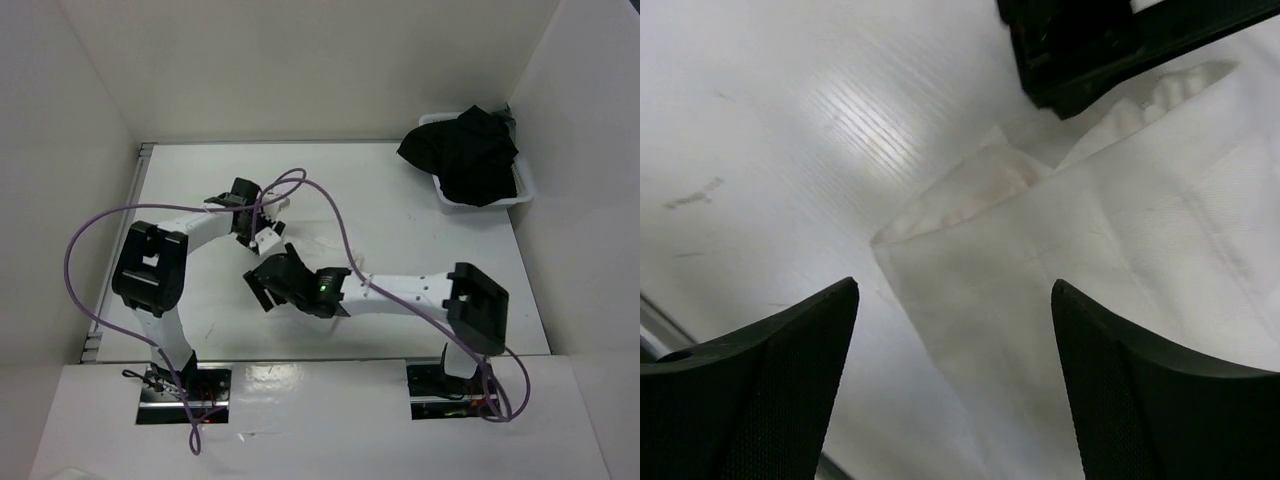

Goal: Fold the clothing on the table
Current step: Fold the skirt

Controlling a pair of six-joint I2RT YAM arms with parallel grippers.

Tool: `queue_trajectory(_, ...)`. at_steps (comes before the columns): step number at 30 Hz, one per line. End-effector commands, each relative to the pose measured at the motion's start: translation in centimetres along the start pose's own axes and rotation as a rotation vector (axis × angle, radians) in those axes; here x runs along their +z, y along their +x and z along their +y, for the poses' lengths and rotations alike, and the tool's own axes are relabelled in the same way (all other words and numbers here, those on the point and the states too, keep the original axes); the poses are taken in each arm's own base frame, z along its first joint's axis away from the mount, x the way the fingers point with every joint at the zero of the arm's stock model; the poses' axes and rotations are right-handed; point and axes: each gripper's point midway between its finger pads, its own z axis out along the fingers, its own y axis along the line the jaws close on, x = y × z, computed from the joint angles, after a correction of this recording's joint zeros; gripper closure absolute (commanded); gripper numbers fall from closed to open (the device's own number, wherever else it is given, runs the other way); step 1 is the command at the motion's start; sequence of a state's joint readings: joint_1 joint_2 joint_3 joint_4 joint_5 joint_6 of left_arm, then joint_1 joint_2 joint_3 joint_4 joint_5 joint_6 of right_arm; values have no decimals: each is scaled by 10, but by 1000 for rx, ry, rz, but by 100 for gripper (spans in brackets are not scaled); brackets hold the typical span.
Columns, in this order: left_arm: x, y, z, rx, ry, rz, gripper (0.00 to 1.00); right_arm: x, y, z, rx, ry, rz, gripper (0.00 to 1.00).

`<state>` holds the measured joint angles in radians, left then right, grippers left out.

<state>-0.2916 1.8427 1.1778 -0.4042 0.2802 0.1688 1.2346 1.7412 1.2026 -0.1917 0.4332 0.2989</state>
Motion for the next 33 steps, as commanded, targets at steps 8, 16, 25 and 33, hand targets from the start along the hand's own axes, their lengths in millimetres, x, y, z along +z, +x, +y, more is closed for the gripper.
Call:
queue_trajectory(8, -58, -17, 31, -48, -280, -67, 18, -51, -10, -61, 441, 77, -23, 66)
queue_trajectory(16, -114, -48, 18, 25, -319, -150, 15, -13, 38, -104, 634, 117, 80, 91)
queue_trajectory(25, -104, -45, -60, 27, -6, -148, 15, 62, 19, -143, 557, 179, 133, 96)
queue_trajectory(33, -65, -27, -68, 31, 14, -91, 15, 51, -4, -155, 549, 152, 57, 95)
